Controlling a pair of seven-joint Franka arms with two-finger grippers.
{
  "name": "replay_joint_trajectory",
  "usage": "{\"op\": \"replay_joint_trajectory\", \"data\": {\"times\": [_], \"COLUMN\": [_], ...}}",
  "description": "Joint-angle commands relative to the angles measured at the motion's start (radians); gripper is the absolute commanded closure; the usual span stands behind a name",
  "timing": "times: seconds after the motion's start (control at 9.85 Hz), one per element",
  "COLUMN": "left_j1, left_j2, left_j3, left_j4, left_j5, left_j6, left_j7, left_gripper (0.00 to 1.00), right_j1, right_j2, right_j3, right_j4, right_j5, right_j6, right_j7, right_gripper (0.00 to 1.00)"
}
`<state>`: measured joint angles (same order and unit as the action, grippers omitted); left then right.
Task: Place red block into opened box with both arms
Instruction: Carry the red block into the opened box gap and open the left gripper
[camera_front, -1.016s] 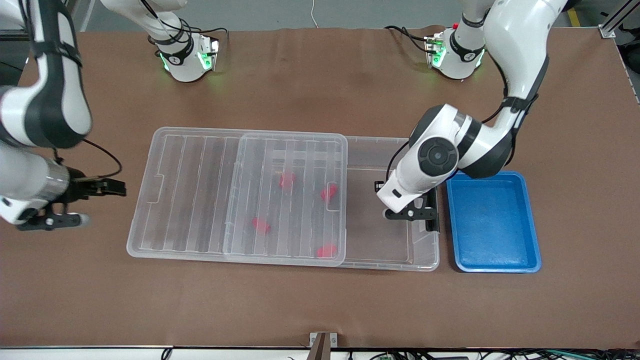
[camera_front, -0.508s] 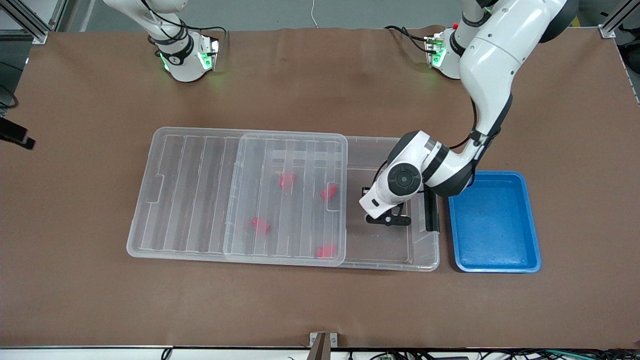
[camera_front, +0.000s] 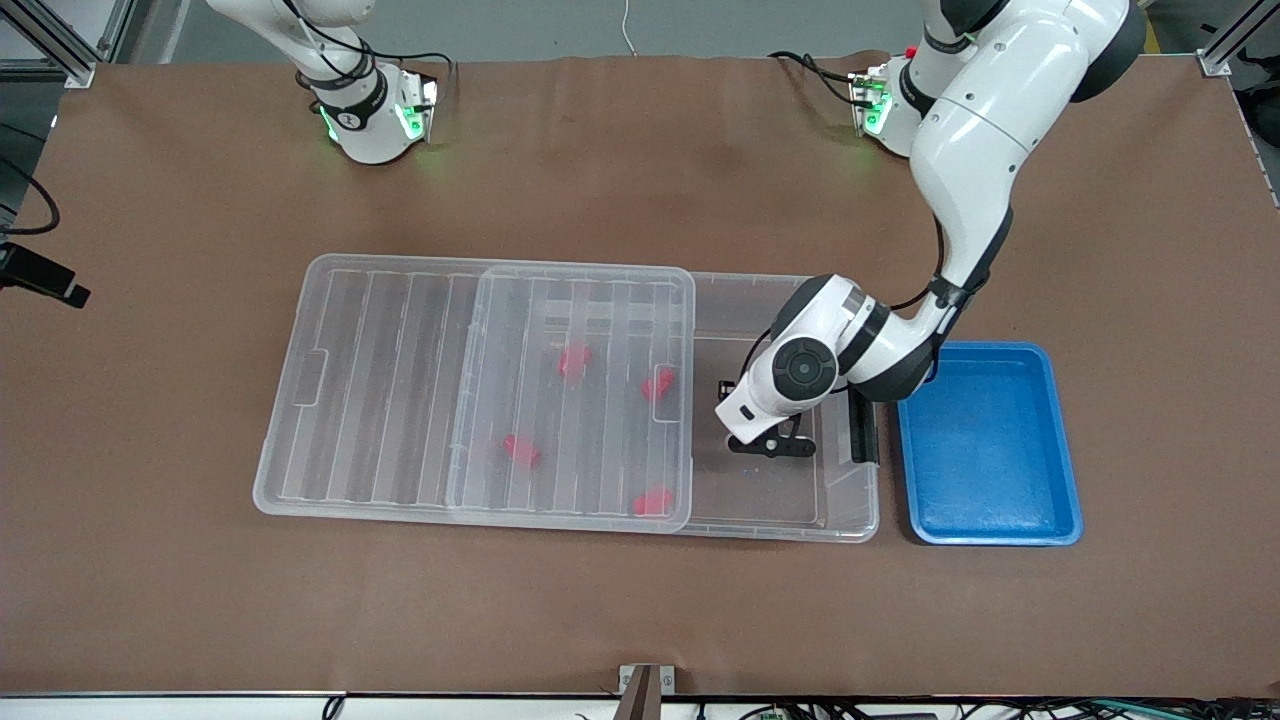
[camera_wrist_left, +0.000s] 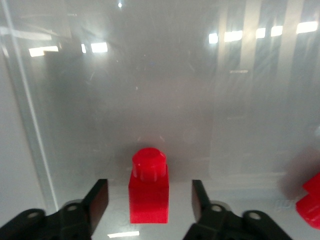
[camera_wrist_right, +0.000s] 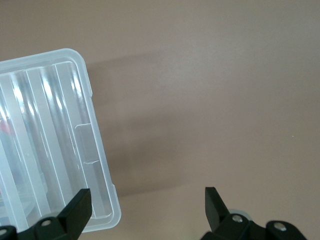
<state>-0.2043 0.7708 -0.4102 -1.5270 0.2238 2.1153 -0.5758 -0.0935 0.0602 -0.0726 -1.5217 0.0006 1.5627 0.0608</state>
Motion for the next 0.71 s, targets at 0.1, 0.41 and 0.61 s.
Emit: {"op": "replay_joint_trajectory", "data": {"times": [0.1,0.41,0.61], "left_j1": [0.017,0.093,0.15], "left_j2": [-0.219,-0.399,-0.485], "left_j3": [-0.004,-0.005,-0.004], "left_j4": [-0.016,-0.013,0.035], "left_j5": [0.002,-0.003,0.0], "left_j6": [-0.127,-0.227,-0.328], "left_j7": [-0.004,0.008,0.054], "left_gripper": [0.0,0.0,0.0], "right_j1": [0.005,0.003,0.003], "right_j2": [-0.025,-0.023,-0.023], "right_j3": [0.004,0.004,0.004], "right_j4": [-0.02,-0.018,-0.017], "right_j5": [-0.013,-0.013,-0.013], "right_j6": [0.003,-0.004,-0.004], "right_j7": [0.02,0.02,0.022], "right_gripper": [0.0,0.0,0.0]}}
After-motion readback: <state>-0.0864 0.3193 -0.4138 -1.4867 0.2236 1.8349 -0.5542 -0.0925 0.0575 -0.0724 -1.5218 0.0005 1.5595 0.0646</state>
